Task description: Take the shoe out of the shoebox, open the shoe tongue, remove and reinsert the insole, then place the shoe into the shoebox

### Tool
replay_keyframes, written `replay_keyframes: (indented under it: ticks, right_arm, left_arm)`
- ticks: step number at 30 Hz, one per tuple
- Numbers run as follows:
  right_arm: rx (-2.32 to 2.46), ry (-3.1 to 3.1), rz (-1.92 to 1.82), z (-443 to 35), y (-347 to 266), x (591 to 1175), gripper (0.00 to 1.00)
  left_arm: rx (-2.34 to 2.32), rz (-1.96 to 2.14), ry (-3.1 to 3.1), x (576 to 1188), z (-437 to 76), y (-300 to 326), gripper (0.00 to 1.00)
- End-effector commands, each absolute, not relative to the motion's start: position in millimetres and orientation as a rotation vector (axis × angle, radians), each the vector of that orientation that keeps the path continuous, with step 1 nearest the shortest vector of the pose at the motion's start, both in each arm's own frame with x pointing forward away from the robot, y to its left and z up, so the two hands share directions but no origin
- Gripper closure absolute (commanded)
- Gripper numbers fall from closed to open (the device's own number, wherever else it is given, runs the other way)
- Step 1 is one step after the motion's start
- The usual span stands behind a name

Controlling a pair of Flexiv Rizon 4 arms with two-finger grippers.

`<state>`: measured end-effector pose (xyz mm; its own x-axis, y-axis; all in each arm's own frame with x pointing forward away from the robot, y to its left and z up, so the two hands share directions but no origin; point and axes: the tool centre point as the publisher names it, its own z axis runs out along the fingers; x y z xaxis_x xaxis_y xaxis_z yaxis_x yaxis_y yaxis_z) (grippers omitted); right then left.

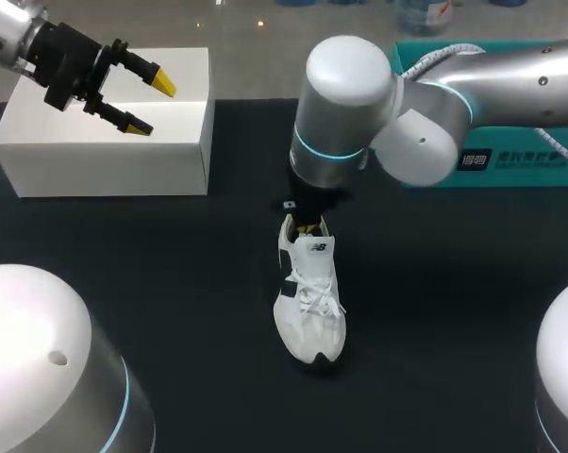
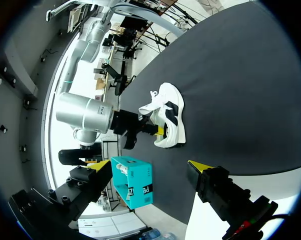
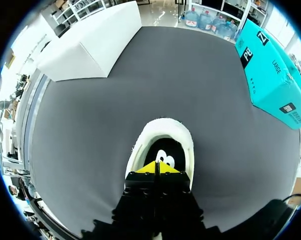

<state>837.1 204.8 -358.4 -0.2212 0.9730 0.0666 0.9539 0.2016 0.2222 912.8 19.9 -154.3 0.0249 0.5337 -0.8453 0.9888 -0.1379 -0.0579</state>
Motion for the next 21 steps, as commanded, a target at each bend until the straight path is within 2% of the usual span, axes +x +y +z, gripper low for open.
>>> replay_keyframes:
  ticks: [1, 16, 21]
  right_arm:
    - [1.928, 2.359, 0.320, -370, 206, 837, 1.00]
    - [2.012, 2.441, 0.208, -414, 209, 849, 1.00]
    - [2.015, 2.450, 0.157, -407, 207, 845, 1.00]
  left_arm:
    - [1.732, -1.012, 1.554, 913, -154, 20, 0.00]
    - [1.732, -1.012, 1.554, 913, -154, 20, 0.00]
    - [1.732, -1.012, 1.554, 913, -154, 20, 0.00]
